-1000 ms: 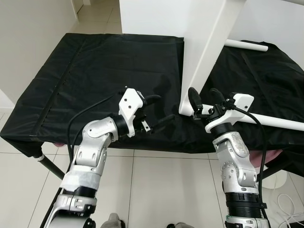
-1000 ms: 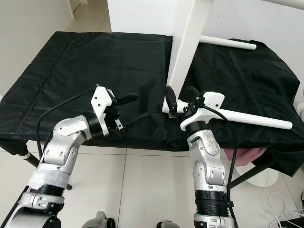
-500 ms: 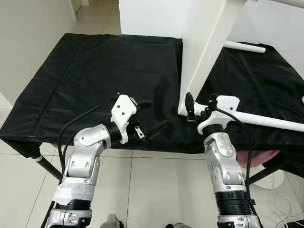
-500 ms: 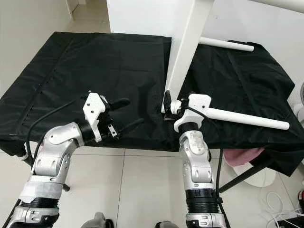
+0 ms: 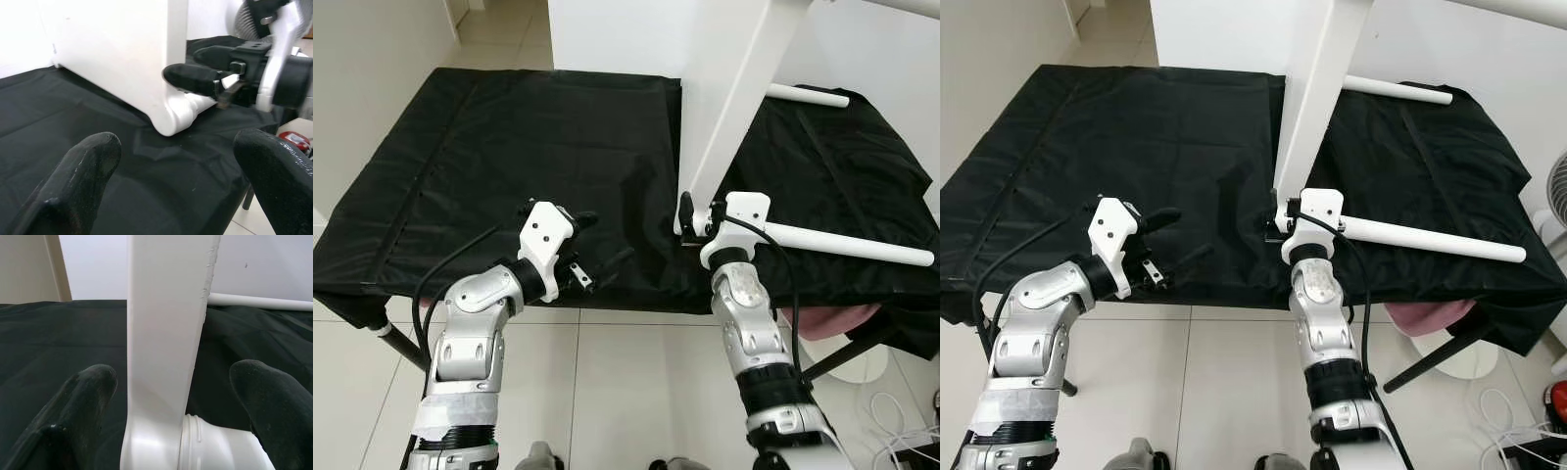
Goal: Building children table
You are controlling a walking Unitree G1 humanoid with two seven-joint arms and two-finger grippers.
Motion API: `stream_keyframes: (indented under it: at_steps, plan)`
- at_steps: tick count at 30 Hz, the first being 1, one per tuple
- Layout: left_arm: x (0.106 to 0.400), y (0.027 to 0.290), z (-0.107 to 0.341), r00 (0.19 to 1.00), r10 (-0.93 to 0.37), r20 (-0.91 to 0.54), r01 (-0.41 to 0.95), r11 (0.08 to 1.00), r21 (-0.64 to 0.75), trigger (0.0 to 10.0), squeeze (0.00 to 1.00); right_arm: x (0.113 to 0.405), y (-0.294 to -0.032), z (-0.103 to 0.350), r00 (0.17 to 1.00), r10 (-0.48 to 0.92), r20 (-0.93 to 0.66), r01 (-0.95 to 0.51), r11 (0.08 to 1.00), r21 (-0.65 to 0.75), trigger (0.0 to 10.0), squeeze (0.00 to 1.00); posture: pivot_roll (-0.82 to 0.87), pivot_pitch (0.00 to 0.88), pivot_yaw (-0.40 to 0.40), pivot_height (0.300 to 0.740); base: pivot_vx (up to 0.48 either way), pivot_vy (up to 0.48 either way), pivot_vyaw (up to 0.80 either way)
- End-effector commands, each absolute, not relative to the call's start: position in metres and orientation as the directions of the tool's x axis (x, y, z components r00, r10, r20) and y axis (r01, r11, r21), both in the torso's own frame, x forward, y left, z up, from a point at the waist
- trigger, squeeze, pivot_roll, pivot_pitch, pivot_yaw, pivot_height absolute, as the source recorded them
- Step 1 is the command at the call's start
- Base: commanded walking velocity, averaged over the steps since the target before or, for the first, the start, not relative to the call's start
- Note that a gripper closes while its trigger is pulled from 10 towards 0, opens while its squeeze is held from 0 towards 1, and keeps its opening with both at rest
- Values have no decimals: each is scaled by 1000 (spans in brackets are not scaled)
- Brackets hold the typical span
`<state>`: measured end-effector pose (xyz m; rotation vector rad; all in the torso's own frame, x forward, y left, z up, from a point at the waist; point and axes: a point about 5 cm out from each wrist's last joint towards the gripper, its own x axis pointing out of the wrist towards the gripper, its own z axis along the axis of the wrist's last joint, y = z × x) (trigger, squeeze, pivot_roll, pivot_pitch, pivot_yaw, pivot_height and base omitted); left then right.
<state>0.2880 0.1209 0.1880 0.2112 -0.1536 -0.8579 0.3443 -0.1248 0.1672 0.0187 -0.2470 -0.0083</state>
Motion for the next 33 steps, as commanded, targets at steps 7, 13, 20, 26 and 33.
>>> stream_keyframes:
  at_steps: [7,13,20,26,33]
  plan:
    - [297,141,193,902,-415,123,387,901,197,10000,0,359,-121,159,976,-55,209,52,998,19,10000,0,84,71,-34,740,0,0,0]
    - [295,143,194,906,-407,117,380,903,202,10000,0,366,-117,158,979,-65,193,59,998,34,10000,0,101,76,-30,740,0,0,0]
    - [293,144,195,909,-403,109,375,903,207,10000,0,376,-113,158,984,-54,169,48,998,40,10000,0,111,79,-22,740,0,0,0]
    - [292,144,194,911,-399,103,373,904,210,10000,0,383,-112,162,987,-44,156,39,999,38,10000,0,113,81,-19,740,0,0,0]
    - [290,144,196,913,-395,102,369,906,209,10000,0,390,-111,167,988,-41,146,35,998,42,10000,0,122,95,-15,740,0,0,0]
